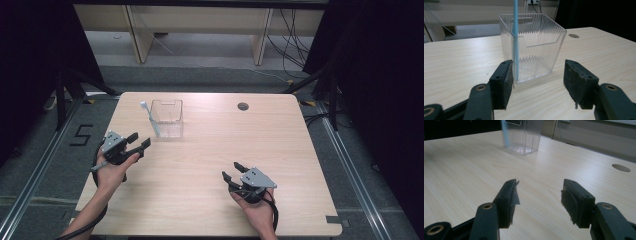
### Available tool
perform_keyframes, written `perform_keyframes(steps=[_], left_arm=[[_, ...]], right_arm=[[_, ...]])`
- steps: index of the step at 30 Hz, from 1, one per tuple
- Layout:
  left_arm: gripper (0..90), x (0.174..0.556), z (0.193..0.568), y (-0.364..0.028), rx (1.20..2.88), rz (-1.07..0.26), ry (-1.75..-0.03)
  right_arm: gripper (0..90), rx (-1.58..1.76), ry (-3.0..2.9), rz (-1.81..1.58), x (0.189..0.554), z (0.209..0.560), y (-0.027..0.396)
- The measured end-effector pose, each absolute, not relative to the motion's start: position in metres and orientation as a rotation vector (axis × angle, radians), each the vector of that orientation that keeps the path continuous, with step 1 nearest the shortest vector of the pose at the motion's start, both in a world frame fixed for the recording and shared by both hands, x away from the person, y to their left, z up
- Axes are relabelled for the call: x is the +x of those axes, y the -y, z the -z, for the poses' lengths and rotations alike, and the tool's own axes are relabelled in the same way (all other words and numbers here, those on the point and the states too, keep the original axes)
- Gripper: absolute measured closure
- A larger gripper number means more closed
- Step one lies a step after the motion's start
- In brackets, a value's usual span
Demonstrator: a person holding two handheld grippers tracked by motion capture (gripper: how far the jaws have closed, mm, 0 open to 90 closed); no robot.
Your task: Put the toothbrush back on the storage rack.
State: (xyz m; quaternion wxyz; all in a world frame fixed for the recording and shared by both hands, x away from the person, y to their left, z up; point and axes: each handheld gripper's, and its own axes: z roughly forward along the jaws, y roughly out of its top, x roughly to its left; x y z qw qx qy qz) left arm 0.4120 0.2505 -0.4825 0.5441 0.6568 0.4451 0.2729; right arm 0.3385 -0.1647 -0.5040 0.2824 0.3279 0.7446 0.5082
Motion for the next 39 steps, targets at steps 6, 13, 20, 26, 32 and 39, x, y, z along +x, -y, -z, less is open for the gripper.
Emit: perform_keyframes(steps=[6,13,20,26,32,39], left_arm=[[39.8,0.397,0.492,-0.25,1.565,-0.62,-1.054],[39.8,0.38,0.505,-0.249,1.578,-0.607,-1.051],[39.7,0.369,0.517,-0.252,1.587,-0.61,-1.042],[39.6,0.365,0.523,-0.257,1.576,-0.609,-1.058],[38.7,0.36,0.523,-0.255,1.559,-0.643,-1.042],[36.6,0.356,0.523,-0.248,1.594,-0.712,-1.0]], right_arm=[[46.5,0.872,-1.998,-1.359,0.339,0.504,0.164],[46.3,0.874,-1.997,-1.359,0.338,0.504,0.165],[46.2,0.862,-2.003,-1.349,0.339,0.504,0.165],[46.1,0.849,-2.002,-1.349,0.339,0.505,0.164],[46.1,0.867,-2.008,-1.356,0.339,0.506,0.164],[46.1,0.856,-2.011,-1.349,0.34,0.506,0.164]])
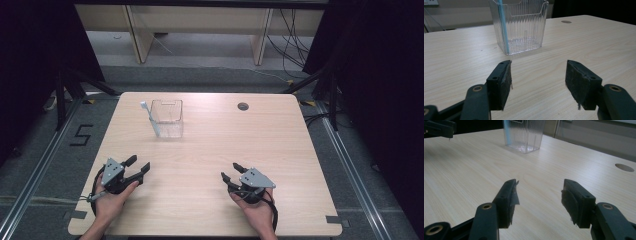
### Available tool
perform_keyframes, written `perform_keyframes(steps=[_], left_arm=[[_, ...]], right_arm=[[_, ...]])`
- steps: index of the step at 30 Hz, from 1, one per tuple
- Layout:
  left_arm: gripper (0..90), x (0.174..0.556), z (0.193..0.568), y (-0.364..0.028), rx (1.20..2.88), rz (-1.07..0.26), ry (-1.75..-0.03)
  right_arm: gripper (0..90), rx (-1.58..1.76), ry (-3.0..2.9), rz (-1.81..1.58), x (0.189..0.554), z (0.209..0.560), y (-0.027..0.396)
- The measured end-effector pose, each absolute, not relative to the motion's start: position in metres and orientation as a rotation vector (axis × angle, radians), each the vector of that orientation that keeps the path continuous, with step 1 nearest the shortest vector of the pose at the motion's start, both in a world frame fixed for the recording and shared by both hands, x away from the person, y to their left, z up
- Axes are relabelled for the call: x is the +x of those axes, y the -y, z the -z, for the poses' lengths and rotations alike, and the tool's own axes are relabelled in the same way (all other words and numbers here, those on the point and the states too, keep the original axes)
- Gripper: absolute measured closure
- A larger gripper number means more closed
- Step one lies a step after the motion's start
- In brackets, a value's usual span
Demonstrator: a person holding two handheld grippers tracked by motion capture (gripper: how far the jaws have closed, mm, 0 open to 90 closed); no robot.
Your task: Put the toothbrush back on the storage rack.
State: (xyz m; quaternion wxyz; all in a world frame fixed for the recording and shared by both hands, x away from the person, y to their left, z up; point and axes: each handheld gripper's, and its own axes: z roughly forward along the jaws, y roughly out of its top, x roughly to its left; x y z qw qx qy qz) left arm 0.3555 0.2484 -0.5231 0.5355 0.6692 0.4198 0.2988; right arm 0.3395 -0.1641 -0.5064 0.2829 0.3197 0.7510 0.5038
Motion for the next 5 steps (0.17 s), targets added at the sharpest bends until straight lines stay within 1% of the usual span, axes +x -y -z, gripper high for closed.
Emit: perform_keyframes(steps=[5], left_arm=[[35.3,0.3565,0.524,-0.2505,1.56,-0.708,-1.008]], right_arm=[[46.1,0.864,-2.005,-1.356,0.3399,0.5073,0.164]])
